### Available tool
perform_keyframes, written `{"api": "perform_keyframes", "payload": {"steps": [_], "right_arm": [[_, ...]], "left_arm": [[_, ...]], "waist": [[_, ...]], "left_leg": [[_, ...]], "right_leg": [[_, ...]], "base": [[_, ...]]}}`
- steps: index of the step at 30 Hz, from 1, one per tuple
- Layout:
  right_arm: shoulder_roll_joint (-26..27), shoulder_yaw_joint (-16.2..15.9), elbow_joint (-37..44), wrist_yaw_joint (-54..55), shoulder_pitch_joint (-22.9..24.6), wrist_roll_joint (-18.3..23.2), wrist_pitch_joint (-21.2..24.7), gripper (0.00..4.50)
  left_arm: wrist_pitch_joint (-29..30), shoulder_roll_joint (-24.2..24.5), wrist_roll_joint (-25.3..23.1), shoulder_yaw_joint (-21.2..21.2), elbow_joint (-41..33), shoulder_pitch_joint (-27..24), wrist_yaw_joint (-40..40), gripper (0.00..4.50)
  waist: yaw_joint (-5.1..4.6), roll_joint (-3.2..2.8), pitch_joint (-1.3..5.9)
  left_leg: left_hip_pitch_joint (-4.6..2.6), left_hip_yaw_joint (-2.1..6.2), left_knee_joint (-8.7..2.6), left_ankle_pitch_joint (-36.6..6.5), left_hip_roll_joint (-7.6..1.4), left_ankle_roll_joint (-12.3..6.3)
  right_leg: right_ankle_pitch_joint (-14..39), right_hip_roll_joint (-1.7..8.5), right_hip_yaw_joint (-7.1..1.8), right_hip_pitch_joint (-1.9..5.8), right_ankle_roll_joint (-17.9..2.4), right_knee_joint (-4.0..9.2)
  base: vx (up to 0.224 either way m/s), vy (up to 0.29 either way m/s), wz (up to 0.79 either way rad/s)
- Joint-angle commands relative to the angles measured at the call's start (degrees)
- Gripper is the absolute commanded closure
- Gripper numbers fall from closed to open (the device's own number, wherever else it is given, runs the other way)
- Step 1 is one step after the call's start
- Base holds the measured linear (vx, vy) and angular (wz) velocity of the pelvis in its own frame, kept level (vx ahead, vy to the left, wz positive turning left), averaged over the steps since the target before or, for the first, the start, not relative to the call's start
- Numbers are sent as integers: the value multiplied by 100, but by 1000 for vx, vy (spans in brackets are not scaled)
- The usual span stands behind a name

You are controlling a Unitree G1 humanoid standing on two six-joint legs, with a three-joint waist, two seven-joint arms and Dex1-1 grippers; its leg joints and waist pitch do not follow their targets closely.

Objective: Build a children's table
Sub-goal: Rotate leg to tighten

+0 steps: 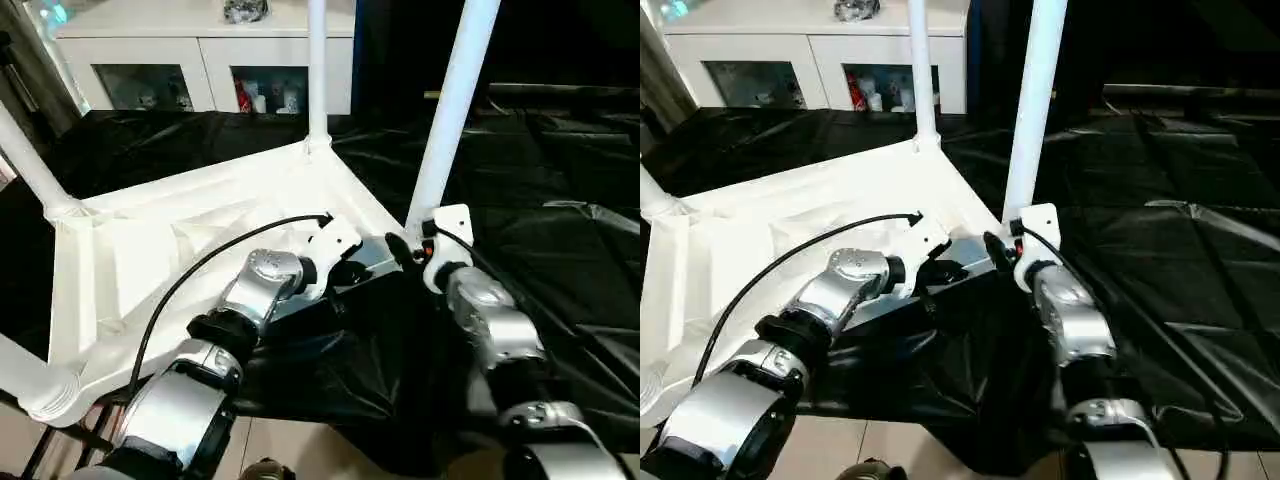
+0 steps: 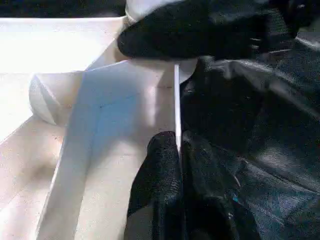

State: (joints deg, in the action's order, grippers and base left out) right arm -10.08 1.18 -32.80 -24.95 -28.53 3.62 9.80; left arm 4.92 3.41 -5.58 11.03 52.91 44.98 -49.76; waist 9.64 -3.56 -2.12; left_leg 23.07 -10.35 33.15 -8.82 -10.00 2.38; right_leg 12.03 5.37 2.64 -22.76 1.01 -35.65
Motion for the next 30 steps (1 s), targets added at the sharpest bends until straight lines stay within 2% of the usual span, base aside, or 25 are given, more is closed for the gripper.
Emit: {"api": "perform_keyframes", "payload": {"steps": [1, 2, 4, 5, 8, 9, 11, 14, 17, 20, 27, 30], "right_arm": [[145, -707, 124, -843, 184, 11, 99, 79], [-156, -873, 551, -1467, 351, 144, 37, 79], [-292, -918, 716, -1720, 411, 215, 26, 79], [-538, -963, 983, -2176, 501, 344, 29, 79], [-761, -1017, 1186, -2587, 576, 427, 43, 79], [-1006, -1097, 1389, -3038, 660, 510, 92, 79], [-1275, -1190, 1611, -3507, 752, 603, 143, 79], [-1484, -1246, 1802, -3865, 813, 698, 254, 79], [-1626, -1284, 1928, -4163, 853, 739, 331, 92], [-1676, -1304, 1968, -4275, 860, 780, 349, 92], [-1732, -1380, 2094, -4455, 930, 820, 541, 163], [-1727, -1367, 2108, -4487, 951, 823, 593, 169]], "left_arm": [[-500, -189, 414, 22, -432, 7, -536, 450], [-474, -30, 492, 72, -617, -126, -934, 450], [-475, 48, 525, 98, -699, -183, -1113, 450], [-435, 199, 572, 153, -842, -277, -1429, 450], [-380, 324, 630, 197, -969, -352, -1744, 450], [-318, 447, 699, 240, -1111, -426, -2068, 450], [-244, 565, 742, 260, -1250, -490, -2331, 450], [-189, 673, 770, 273, -1361, -533, -2530, 450], [-158, 752, 789, 243, -1431, -561, -2648, 450], [-87, 815, 819, 219, -1517, -580, -2740, 450], [4, 862, 844, 243, -1651, -656, -2849, 450], [17, 853, 822, 230, -1657, -661, -2852, 450]], "waist": [[11, 162, 360], [38, 172, 353], [57, 171, 348], [46, 158, 347], [34, 144, 328], [54, 155, 338], [73, 143, 332], [136, 166, 333], [184, 173, 341], [188, 178, 338], [192, 174, 345], [194, 177, 342]], "left_leg": [[-96, 109, -333, -1067, -265, -414], [-90, 103, -316, -973, -268, -530], [-79, 102, -314, -978, -281, -593], [-88, 102, -322, -1023, -286, -595], [-105, 109, -349, -1258, -314, -505], [-130, 110, -349, -1289, -330, -480], [-115, 109, -348, -1268, -341, -523], [-118, 96, -329, -1198, -335, -574], [-113, 98, -314, -1081, -338, -589], [-118, 102, -322, -1129, -339, -541], [-119, 100, -309, -1053, -335, -562], [-116, 101, -309, -1074, -329, -541]], "right_leg": [[234, 364, -185, 268, -1135, 434], [159, 358, -172, 276, -1159, 428], [236, 365, -171, 276, -1160, 427], [400, 361, -168, 253, -1185, 437], [854, 357, -177, 224, -1238, 467], [875, 356, -182, 224, -1249, 466], [761, 354, -188, 225, -1278, 448], [754, 367, -193, 210, -1322, 446], [654, 366, -192, 204, -1338, 420], [782, 378, -191, 199, -1342, 429], [646, 367, -189, 195, -1361, 414], [710, 367, -187, 197, -1357, 418]], "base": [[0, 0, 0], [0, 0, 0], [0, 0, 0], [0, 0, 0], [0, 0, 0], [0, 0, 0], [0, 0, 0], [0, 0, 0], [0, 0, 0], [0, 0, 0], [0, 0, 0], [0, 0, 0]]}}
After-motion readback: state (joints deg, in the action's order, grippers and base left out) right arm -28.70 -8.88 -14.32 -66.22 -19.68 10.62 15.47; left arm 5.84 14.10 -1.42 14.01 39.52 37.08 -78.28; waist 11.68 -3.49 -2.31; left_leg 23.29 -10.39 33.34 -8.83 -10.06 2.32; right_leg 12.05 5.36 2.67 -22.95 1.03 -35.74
